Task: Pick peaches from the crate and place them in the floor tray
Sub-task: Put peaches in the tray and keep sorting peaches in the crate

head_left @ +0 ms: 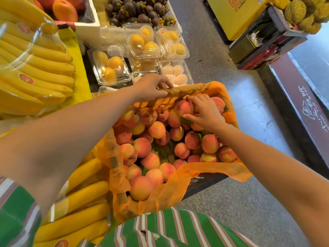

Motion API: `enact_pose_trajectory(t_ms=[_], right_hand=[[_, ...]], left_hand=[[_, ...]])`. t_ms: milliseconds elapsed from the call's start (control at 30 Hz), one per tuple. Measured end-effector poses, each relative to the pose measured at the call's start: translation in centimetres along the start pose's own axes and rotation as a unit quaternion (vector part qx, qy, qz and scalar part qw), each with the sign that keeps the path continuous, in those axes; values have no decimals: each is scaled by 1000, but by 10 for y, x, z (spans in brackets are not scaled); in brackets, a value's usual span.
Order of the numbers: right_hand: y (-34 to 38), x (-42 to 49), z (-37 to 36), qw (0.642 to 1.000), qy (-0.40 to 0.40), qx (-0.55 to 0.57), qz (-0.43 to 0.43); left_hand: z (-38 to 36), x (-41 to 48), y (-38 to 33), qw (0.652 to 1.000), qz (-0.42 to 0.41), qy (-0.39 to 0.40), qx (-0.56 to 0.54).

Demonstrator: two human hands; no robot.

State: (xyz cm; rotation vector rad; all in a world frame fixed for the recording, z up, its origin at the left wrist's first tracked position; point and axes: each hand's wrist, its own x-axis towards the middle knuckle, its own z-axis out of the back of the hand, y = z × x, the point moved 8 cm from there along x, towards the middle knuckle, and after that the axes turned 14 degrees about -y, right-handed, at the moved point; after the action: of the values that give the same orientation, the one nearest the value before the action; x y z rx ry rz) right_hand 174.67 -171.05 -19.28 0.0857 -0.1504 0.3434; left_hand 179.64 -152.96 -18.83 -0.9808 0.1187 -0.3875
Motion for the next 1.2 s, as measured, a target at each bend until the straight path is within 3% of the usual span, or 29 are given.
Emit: enact_pose_trajectory(t_ms=[167, 300, 433, 667, 800, 1000, 1100, 1200], right_hand=[[25, -2, 21, 991, -87, 100, 13], [73, -8, 2, 973, -6, 232, -1], [104, -2, -38, 972, 76, 220, -25], [113, 12, -55, 989, 15, 117, -83], [108, 7, -42, 983, -19, 158, -90], [84, -8, -20, 954, -7, 271, -130], [72, -14, -18, 947, 17, 274, -166], [66, -22, -25, 945, 43, 262, -189]], left_hand=[[11, -9, 3, 999, -2, 3, 51], [31, -24, 9, 997, 6, -8, 77], [50, -45, 29, 996, 22, -14, 88], [70, -62, 47, 995, 30, -40, 87], [70, -64, 40, 994, -9, -47, 102], [64, -58, 4, 982, -115, -57, 135], [41, -61, -16, 971, -170, 14, 164], [14, -69, -20, 931, -220, 94, 276]])
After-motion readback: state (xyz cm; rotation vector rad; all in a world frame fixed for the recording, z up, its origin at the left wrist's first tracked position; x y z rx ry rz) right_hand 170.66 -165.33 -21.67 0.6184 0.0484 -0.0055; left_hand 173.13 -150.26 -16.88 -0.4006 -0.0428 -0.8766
